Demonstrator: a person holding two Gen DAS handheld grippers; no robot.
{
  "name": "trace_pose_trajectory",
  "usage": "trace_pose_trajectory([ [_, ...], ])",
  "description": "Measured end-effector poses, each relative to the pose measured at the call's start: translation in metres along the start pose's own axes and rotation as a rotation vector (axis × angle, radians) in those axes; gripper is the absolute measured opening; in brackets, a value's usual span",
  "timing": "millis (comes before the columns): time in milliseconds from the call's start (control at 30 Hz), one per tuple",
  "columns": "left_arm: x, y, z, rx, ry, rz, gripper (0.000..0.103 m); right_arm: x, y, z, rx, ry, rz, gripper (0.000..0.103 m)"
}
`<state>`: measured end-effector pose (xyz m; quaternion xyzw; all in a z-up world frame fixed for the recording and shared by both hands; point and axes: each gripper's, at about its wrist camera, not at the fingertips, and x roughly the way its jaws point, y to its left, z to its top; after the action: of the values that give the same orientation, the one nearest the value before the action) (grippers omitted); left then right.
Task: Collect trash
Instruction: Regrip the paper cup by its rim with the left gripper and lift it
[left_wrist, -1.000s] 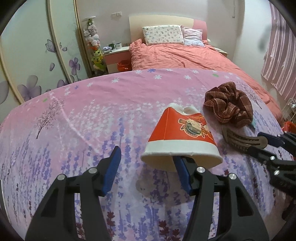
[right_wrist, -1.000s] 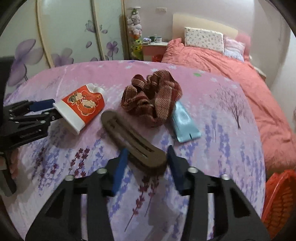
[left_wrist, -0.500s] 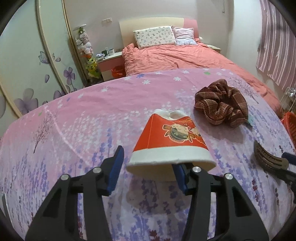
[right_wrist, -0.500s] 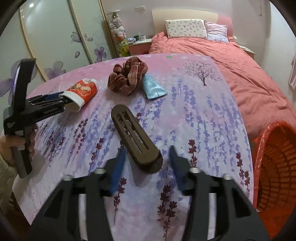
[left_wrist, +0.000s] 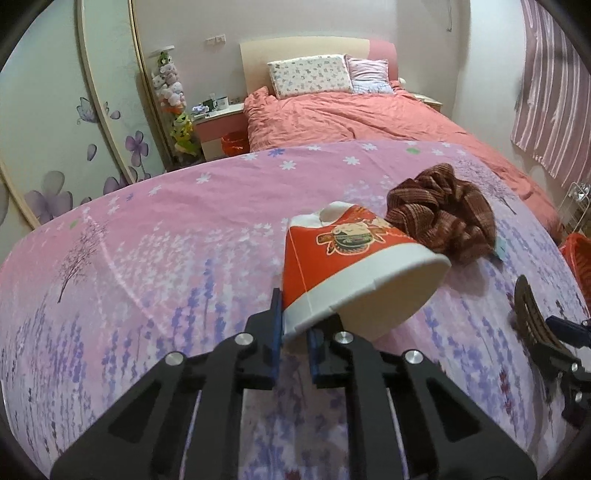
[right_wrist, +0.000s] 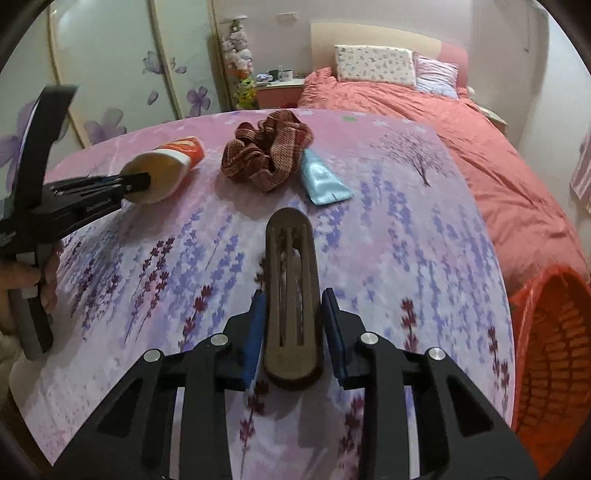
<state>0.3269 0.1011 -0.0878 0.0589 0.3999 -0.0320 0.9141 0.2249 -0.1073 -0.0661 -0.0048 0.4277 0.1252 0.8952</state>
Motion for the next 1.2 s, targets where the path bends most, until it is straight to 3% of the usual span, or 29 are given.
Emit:
trace_pose_trajectory([
  [333,-0.049,0.008,-0.054,0.007,0.011,-0.064,0.016,-0.025,0.000,-0.031,0.039,-0.006,-0.003,0.032],
  [433,-0.050,0.008,-0.058,-0.008,0.019,-0.052,0.029,-0.024,-0.001,-0.031,0.049,-0.006,-0.007,0.032],
  [833,-0.043,0.016,-0.058,-0.076,0.065,-0.033,0.039,-0.023,0.001,-0.033,0.033,-0.004,-0.042,0.033],
  [1167,-0.040,0.015,-0.054,-0.058,0.062,-0.043,0.037,-0.014,0.006,-0.023,0.064,-0.008,-0.070,0.033],
  [1200,-0.040,0.012,-0.053,-0.046,0.060,-0.052,0.029,-0.014,0.008,-0.023,0.058,-0.008,-0.079,0.033],
])
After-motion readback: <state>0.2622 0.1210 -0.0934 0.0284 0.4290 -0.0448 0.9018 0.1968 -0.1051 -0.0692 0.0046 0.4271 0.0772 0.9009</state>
